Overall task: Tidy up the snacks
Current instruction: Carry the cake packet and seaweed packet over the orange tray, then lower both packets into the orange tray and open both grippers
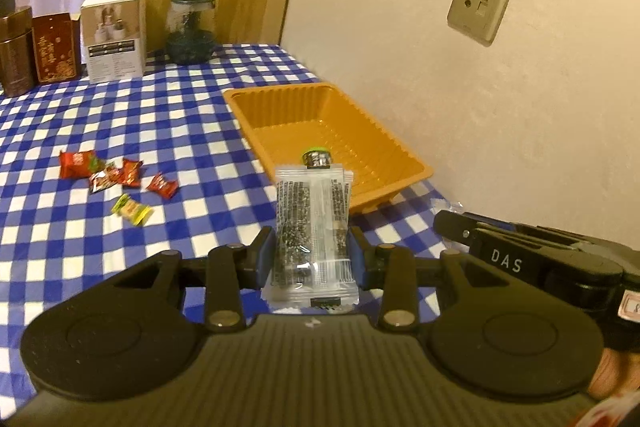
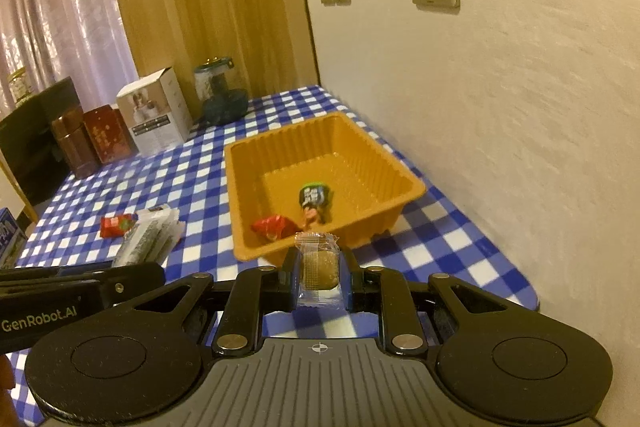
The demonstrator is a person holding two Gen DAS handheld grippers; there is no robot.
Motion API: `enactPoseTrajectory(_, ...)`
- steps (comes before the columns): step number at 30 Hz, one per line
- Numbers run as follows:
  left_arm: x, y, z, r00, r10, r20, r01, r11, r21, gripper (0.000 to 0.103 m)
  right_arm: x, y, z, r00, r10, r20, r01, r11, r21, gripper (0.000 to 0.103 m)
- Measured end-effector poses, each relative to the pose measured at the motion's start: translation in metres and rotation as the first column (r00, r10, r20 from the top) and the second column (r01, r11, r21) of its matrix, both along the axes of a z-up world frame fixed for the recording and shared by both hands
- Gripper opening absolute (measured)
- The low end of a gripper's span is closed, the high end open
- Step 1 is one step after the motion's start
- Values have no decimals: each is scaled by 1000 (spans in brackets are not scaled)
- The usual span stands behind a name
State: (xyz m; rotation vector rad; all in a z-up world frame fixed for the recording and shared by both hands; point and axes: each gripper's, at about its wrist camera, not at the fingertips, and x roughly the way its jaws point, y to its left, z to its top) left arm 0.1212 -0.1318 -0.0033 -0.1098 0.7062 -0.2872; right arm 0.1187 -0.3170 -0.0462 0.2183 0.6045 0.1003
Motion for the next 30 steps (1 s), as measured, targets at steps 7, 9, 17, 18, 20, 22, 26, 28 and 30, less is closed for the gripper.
enactPoseTrajectory(7, 28, -9, -3, 1000, -4, -9, 4, 1000, -14, 35, 30, -9, 9, 1000, 15, 16, -14, 1000, -19, 21)
enactPoseTrajectory(9, 36, -11, -5, 1000, -6, -11, 6, 1000, -15, 35, 39, -11, 10, 1000, 21, 18, -21, 999, -24, 21)
enactPoseTrajectory(17, 69, -15, -7, 1000, -10, -6, 10, 1000, -13, 35, 77, -15, 9, 998, 55, 14, -55, 998, -34, 21)
enactPoseTrajectory(18, 73, -16, -7, 1000, -10, -5, 10, 1000, -9, 35, 81, -16, 9, 998, 60, 12, -59, 998, -30, 21)
enactPoseTrajectory(20, 82, -17, -7, 1000, -11, -4, 11, 1000, -6, 35, 92, -18, 8, 998, 68, 6, -68, 998, -18, 21)
enactPoseTrajectory(22, 92, -17, -8, 1000, -12, -2, 12, 1000, -3, 35, 103, -20, 7, 997, 72, 2, -72, 997, -17, 21)
enactPoseTrajectory(26, 111, -18, -12, 1000, -7, -4, 7, 1000, 4, 35, 123, -24, 4, 997, 79, -8, -79, 997, -20, 21)
enactPoseTrajectory(28, 122, -20, -15, 1000, -7, -5, 7, 1000, 14, 35, 132, -26, 1, 997, 78, -14, -78, 997, -15, 21)
enactPoseTrajectory(30, 132, -21, -19, 1000, -4, -9, 4, 1000, 17, 35, 140, -29, -2, 997, 75, -19, -75, 997, -14, 21)
